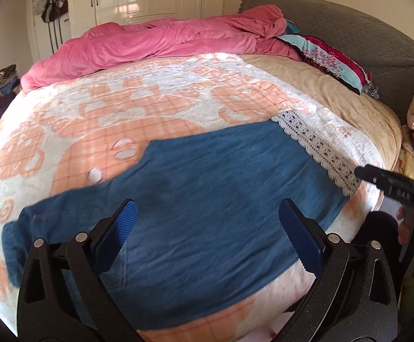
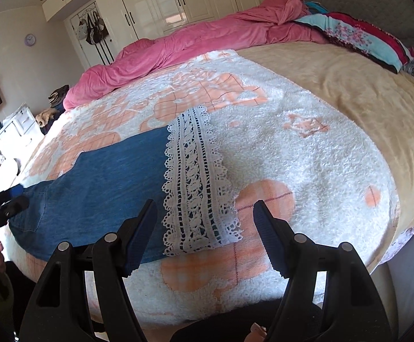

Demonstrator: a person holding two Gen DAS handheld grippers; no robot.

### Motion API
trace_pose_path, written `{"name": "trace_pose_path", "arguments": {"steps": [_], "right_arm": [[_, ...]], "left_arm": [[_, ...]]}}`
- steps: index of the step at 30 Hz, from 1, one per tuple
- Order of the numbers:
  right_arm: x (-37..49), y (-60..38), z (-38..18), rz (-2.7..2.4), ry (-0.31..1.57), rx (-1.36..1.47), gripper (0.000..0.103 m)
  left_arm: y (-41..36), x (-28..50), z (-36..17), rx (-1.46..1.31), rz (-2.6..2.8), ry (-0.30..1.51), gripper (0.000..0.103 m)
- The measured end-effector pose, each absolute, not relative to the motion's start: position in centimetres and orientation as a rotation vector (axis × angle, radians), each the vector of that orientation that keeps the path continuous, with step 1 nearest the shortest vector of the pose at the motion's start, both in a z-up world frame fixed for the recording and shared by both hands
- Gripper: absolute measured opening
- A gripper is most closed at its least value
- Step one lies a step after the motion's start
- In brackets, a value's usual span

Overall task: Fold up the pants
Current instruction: 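Smooth the folded pants flat with both grippers, then grasp the lace-trimmed edge with the right gripper while the left gripper grips the denim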

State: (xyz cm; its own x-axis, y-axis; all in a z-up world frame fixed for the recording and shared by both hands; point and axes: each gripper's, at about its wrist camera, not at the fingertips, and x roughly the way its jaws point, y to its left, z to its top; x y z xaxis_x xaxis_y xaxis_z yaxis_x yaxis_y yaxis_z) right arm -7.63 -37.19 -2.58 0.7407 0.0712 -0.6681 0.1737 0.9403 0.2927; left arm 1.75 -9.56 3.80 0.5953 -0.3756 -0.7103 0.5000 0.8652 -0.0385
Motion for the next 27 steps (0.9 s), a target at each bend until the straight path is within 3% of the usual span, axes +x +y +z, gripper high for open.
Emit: {"name": "trace_pose_path", "arguments": {"steps": [11, 27], "right_arm": [[-6.8, -37.9, -4.5, -0.049, 0.790, 0.489, 0.068], [-6.0, -37.6, -5.1, -0.078, 0.822, 0.475, 0.070]], "left_arm": [[-17.5, 8.9, 3.3, 0.158, -0.612, 0.848, 0.094], [-25.7, 16.4, -0.2, 0.231, -0.740, 0.956, 0.094]]}}
